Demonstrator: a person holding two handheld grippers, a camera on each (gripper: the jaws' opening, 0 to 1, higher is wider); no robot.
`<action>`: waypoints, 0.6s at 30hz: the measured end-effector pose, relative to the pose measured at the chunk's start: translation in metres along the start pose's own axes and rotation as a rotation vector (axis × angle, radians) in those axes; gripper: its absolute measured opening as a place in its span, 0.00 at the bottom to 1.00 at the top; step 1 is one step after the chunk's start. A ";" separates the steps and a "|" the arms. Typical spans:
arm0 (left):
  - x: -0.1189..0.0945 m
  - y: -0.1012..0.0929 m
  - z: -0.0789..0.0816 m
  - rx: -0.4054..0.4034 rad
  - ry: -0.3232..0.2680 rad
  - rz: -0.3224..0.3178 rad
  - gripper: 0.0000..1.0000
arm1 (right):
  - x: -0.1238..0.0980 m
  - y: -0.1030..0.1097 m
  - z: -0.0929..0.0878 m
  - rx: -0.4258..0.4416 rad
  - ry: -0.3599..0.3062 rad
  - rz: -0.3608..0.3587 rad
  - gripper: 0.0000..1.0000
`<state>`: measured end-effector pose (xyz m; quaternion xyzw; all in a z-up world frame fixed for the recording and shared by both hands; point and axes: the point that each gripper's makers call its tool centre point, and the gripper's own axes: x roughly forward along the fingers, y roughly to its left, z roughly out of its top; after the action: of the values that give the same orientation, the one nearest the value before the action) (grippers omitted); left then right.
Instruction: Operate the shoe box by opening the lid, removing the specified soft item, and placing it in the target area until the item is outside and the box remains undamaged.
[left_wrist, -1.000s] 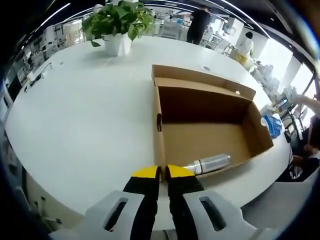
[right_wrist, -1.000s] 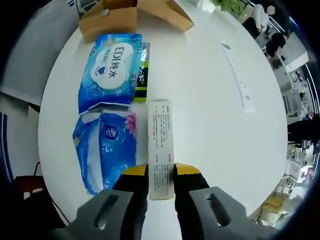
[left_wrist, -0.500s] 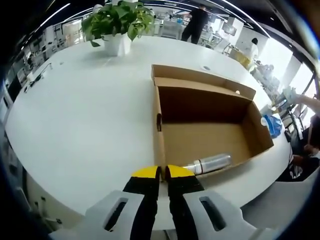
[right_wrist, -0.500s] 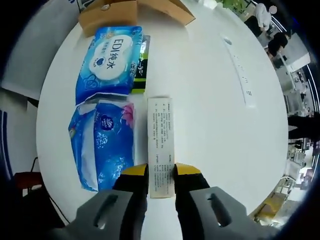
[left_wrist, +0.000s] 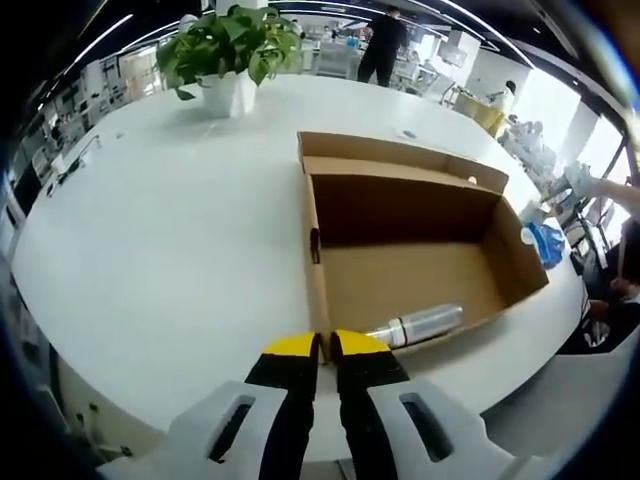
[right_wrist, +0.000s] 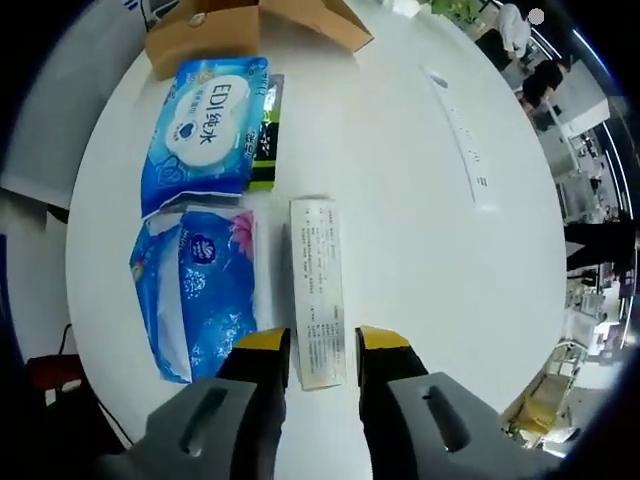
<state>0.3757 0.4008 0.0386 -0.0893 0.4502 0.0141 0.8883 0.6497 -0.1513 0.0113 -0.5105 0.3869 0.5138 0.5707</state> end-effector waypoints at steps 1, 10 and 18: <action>0.000 0.000 0.001 0.006 -0.001 0.001 0.04 | -0.002 -0.001 0.001 0.008 -0.007 -0.008 0.28; -0.003 -0.002 0.007 0.070 -0.025 0.004 0.08 | -0.019 0.002 0.003 0.057 -0.021 -0.045 0.37; -0.009 -0.009 0.020 0.132 -0.057 -0.024 0.15 | -0.037 0.014 0.010 0.116 -0.062 -0.074 0.46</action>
<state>0.3873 0.3959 0.0593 -0.0354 0.4238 -0.0237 0.9048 0.6288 -0.1498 0.0465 -0.4745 0.3791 0.4845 0.6296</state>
